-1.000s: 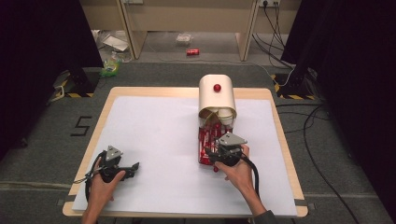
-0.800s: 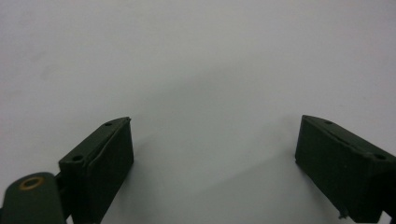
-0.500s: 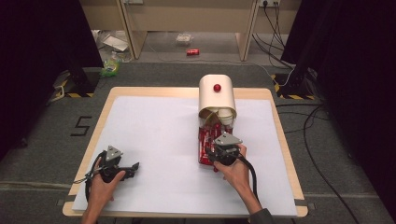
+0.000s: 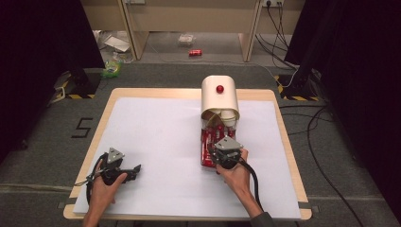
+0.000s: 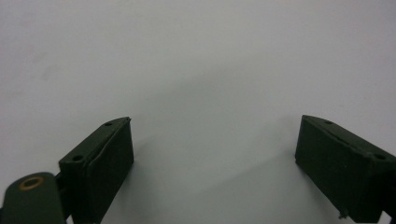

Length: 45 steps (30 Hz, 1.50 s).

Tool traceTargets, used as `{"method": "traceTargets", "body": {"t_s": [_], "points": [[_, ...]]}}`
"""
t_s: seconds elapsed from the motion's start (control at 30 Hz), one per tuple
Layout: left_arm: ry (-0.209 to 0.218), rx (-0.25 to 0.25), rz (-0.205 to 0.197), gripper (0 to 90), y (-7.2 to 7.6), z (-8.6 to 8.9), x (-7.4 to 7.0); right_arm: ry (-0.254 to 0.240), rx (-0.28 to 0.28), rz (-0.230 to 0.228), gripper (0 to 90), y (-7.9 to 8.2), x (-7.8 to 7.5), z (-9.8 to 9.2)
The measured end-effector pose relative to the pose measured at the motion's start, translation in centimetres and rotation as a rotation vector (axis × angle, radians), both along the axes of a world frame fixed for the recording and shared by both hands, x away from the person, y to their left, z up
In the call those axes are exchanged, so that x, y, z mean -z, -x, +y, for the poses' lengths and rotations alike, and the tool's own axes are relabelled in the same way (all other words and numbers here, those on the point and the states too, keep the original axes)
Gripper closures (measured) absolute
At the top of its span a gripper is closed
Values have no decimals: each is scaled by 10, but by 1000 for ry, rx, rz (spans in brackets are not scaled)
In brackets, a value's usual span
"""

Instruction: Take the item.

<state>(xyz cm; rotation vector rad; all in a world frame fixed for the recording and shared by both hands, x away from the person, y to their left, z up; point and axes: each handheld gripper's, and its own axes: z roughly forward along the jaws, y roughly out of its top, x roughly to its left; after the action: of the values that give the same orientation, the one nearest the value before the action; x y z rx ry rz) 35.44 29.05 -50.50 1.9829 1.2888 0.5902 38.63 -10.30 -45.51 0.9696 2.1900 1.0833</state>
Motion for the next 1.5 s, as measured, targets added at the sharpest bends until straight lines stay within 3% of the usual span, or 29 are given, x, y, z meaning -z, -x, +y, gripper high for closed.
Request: {"method": "traceTargets", "body": {"t_s": [0.43, 0.6, 0.73, 0.83, 1.2, 1.37, 1.5], "points": [[0, 1, 0, 109, 0, 0, 0, -17, -11, -3, 817, 0, -12, -14], [0, 0, 0, 110, 0, 0, 0, -23, -22, -6, 841, 3, -23, -26], [-1, 0, -1, 109, 0, 0, 0, -15, -16, 6, 853, 2, -22, -38], [-1, 1, -1, 109, 0, 0, 0, -33, -27, 21, 845, 0, -20, -43], [0, 0, 0, 110, 0, 0, 0, 17, -18, 21, 744, -1, -13, -33], [-1, 1, 0, 109, 0, 0, 0, -5, -11, 45, 701, -3, -8, -32], [0, 1, 0, 109, 0, 0, 0, -4, -11, 44, 718, -2, -7, -32]]}}
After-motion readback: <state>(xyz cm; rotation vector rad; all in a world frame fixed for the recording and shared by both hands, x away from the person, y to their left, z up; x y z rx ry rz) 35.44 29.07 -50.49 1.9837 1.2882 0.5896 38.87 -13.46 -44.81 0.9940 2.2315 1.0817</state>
